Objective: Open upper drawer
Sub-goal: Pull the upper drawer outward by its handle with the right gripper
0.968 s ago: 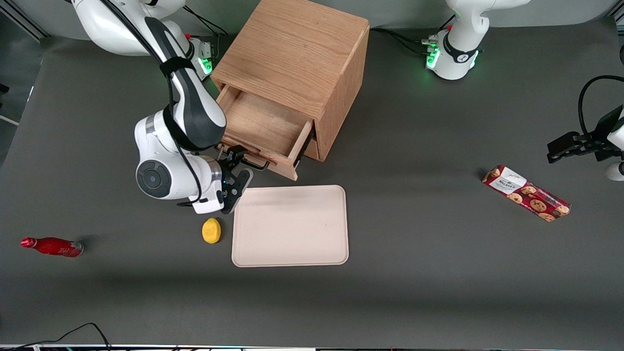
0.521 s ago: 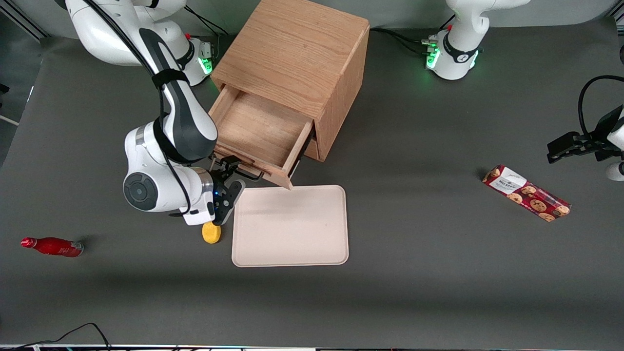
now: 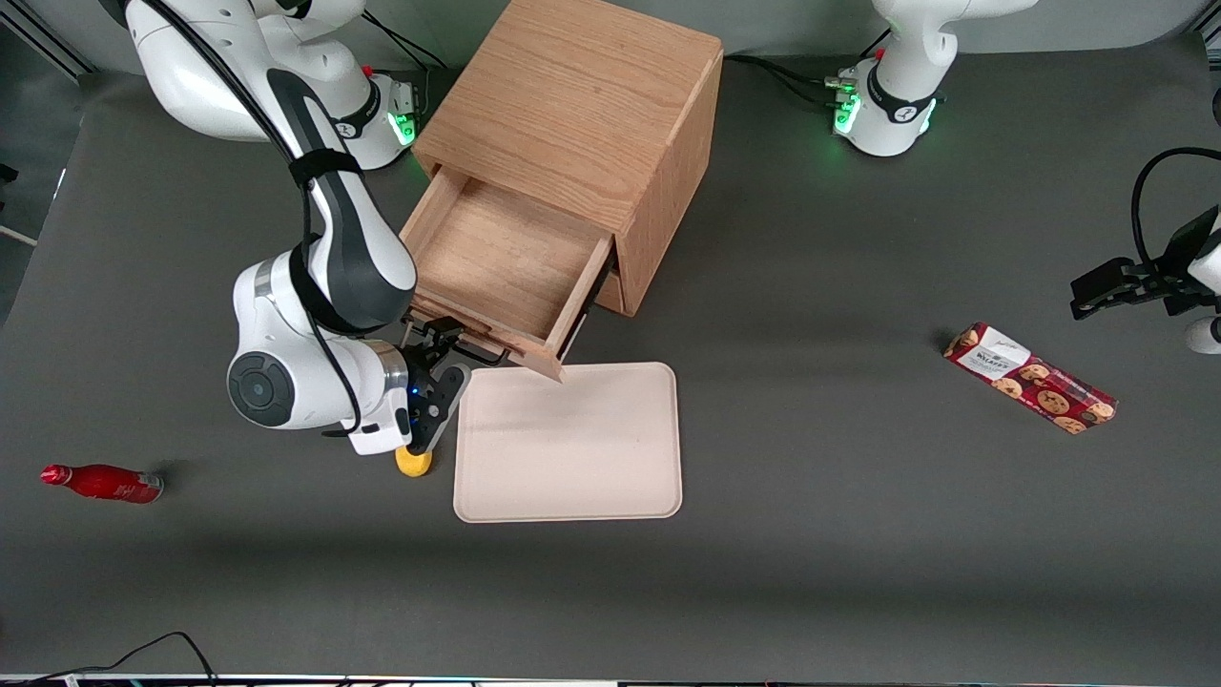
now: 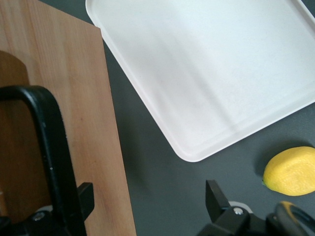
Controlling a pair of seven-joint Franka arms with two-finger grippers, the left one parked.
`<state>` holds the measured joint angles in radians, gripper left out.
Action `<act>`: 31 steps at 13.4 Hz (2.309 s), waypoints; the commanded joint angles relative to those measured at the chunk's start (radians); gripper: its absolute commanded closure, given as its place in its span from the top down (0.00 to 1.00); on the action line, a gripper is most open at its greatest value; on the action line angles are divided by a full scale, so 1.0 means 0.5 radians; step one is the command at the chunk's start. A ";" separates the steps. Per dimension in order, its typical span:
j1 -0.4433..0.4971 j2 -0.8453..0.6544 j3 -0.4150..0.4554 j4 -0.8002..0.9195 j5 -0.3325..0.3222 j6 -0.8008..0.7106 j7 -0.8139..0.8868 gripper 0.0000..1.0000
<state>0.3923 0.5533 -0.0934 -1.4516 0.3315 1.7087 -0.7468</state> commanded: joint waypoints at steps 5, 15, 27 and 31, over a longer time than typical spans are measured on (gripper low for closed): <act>-0.067 0.142 -0.007 0.114 0.003 0.049 -0.141 1.00; -0.134 0.173 0.000 0.179 -0.013 0.049 -0.230 1.00; -0.257 0.246 0.012 0.317 -0.010 0.049 -0.390 1.00; -0.288 0.283 0.012 0.354 0.000 0.049 -0.433 1.00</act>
<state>0.2823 0.6493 -0.0769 -1.3084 0.3444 1.7223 -0.8907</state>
